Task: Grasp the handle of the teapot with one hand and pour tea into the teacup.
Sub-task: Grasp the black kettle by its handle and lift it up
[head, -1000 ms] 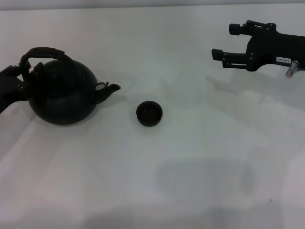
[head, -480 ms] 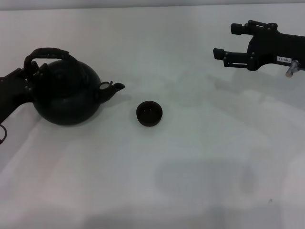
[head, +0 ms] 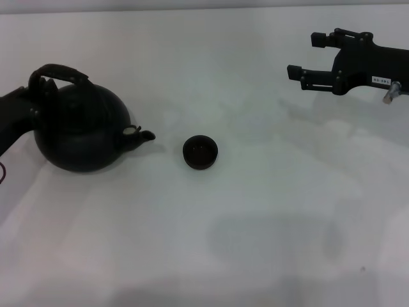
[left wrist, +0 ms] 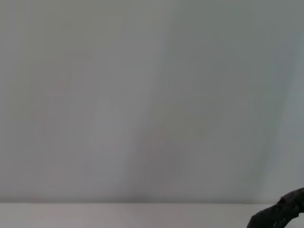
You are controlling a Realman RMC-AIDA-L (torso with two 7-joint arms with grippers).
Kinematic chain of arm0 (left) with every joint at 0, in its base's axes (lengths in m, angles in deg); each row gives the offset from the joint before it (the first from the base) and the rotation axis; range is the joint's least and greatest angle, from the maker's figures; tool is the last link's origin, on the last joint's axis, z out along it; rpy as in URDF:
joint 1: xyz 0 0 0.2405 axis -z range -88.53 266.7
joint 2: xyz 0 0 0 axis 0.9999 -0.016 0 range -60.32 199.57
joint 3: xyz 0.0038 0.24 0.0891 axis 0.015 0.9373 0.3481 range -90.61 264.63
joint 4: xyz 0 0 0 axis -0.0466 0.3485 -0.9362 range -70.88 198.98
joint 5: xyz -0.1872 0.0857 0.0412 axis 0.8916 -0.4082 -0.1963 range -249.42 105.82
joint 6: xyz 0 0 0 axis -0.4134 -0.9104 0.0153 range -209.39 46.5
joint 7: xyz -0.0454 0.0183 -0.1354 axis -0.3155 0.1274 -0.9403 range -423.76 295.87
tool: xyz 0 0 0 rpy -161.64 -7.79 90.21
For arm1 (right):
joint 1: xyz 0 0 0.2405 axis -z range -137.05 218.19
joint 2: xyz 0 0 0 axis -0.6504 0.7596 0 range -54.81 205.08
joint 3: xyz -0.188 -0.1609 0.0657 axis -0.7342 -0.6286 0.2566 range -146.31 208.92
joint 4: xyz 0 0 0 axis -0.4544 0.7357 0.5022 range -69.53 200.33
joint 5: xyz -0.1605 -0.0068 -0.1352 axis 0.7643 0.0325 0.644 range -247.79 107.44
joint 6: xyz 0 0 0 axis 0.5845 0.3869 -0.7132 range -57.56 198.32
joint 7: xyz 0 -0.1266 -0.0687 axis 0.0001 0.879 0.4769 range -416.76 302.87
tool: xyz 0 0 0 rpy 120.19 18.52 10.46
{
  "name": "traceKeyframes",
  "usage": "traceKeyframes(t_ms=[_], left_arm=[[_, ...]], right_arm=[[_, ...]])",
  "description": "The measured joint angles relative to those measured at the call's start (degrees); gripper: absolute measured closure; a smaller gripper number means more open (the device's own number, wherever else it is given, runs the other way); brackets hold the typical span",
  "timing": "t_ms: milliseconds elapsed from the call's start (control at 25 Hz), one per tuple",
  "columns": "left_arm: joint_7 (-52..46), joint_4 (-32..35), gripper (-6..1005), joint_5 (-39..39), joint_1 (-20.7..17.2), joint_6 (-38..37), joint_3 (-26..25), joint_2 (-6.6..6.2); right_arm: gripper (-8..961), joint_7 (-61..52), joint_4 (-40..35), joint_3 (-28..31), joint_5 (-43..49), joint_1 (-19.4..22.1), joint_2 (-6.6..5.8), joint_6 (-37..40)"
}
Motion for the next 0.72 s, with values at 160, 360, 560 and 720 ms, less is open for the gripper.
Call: traceKeyframes(t_ms=[160,360,560,720], left_arm=[[-1.01,1.84,867,-0.11,-0.11,0.05,0.21,0.02],[-4.22,5.31,866,-2.09,-0.5,0.42,0.15,-0.03],[-11.32,14.41,865,-9.3,-2.32,4.83,0.37,0.23],[-19.13,20.93,865,-17.34,-2.53,8.19,0.44,0.3]], right_arm=[[102,0.17,-0.1,0.0,-0.03,-0.01,0.0,0.22],[102,0.5,-0.54,0.0,-0.17,-0.06,0.0,0.78],[102,0.88,-0.71,-0.05,-0.56,-0.32,0.06,1.31],[102,2.44,-1.41,-0.11,-2.29,-0.36,0.08,1.38]])
